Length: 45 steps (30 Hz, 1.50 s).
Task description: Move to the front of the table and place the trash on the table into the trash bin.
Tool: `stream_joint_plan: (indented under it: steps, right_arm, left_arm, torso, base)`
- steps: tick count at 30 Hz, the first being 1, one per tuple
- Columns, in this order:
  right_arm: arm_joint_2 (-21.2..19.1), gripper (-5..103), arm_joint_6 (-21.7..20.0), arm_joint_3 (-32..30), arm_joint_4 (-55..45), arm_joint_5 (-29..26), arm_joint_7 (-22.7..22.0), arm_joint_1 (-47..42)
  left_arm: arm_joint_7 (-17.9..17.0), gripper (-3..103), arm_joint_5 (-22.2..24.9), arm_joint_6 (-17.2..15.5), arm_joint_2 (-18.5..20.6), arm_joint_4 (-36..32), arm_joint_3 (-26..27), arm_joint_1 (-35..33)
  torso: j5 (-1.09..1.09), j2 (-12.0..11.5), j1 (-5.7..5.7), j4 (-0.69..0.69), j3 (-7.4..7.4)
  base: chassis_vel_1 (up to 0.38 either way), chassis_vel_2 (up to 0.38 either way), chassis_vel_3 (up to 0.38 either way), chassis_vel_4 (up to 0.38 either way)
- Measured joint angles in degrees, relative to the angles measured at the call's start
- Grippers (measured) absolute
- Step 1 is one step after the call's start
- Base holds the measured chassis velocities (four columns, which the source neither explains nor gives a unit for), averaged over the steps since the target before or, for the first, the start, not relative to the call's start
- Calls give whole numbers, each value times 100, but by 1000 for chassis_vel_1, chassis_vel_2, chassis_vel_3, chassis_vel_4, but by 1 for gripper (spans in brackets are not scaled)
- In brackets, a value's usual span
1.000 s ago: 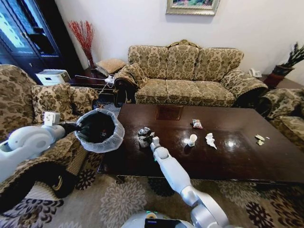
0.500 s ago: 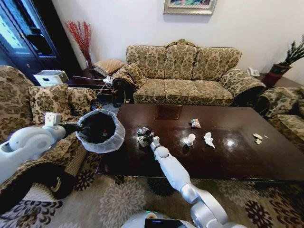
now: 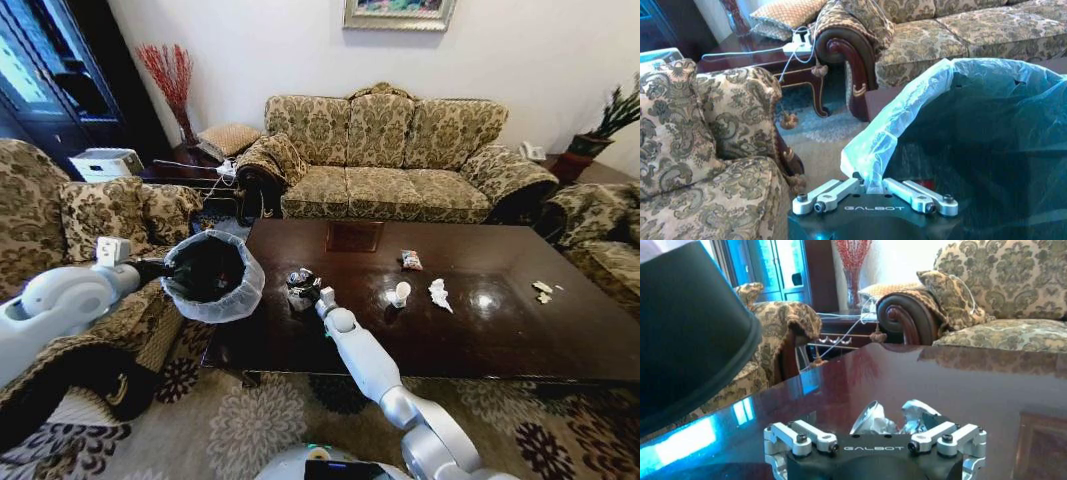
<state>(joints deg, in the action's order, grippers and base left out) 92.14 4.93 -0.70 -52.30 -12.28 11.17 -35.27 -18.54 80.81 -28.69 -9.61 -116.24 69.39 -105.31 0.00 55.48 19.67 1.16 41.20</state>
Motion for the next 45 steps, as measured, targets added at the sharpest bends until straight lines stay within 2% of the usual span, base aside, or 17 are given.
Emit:
stream_joint_plan:
  steps: [11,12,13,15,17,20,22,23,25,27,30,31,34,37,39,42,45]
  right_arm:
    - [0,100,-95,81,-54,-171,77,-78]
    - [0,93,-101,93,-40,-188,105,-79]
    - [0,93,-101,93,-40,-188,105,-79]
    - [0,86,-101,103,-9,-206,109,-78]
    - [0,86,-97,104,8,-209,109,-74]
    - [0,74,-82,111,67,-212,109,-38]
    - [0,74,-78,114,100,-213,101,-13]
    - [0,66,-72,107,154,-217,99,27]
    - [0,58,-51,46,277,-254,108,119]
    - [0,58,-51,38,315,-278,115,151]
    - [0,46,-51,46,439,-308,169,223]
    - [0,46,-51,46,439,-308,169,223]
    - [0,34,-53,62,526,-352,216,262]
    - [0,27,-58,68,554,-375,225,278]
    - [0,27,-61,67,555,-382,225,279]
    - [0,17,-66,58,537,-397,225,252]
    - [0,17,-66,40,483,-405,218,209]
  left_arm:
    - [1,0,0,28,36,-9,-31,-13]
    - [2,0,0,29,18,-17,-39,-24]
    - [2,0,0,29,18,-17,-39,-24]
    - [2,0,0,32,-5,-22,-40,-37]
    - [1,0,0,34,-9,-21,-41,-39]
    - [2,0,-1,44,-10,-16,-41,-40]
    - [6,0,-1,48,-8,-15,-41,-40]
    - [8,0,-1,54,-4,-15,-41,-44]
    - [8,0,-1,68,-2,-19,-41,-63]
    - [10,0,-1,68,-1,-20,-41,-67]
    - [11,0,-3,75,27,-15,-46,-73]
    - [11,0,-3,75,27,-15,-46,-73]
    - [15,0,-3,83,72,-15,-51,-74]
    - [17,0,-2,90,87,-7,-54,-74]
    - [19,0,-2,92,88,2,-56,-76]
    - [25,0,-2,102,87,20,-60,-77]
    - [27,0,-2,109,87,23,-61,-77]
  torso:
    - [0,0,1,-1,0]
    - [0,0,-1,0,0]
    - [0,0,-1,0,0]
    - [0,0,-1,1,0]
    - [0,0,-1,1,0]
    - [0,0,1,0,0]
    - [0,-1,1,-1,0]
    - [0,0,1,-1,1]
    - [-1,0,1,0,0]
    - [-4,0,1,0,0]
    - [-3,0,1,0,0]
    - [-3,0,1,0,0]
    - [0,-1,1,-1,0]
    - [1,0,1,-1,0]
    - [1,0,0,0,0]
    - [0,0,1,0,0]
    - [0,0,1,0,0]
  base:
    - [-22,24,25,-19]
    - [0,0,0,0]
    - [0,0,0,0]
    - [0,0,0,0]
    - [0,0,0,0]
    - [0,0,0,0]
    - [0,0,0,0]
    - [0,0,0,0]
    - [0,0,0,0]
    - [0,0,0,0]
    - [0,0,0,0]
    - [0,0,0,0]
    - [0,0,0,0]
    - [0,0,0,0]
    - [0,0,0,0]
    - [0,0,0,0]
    - [0,0,0,0]
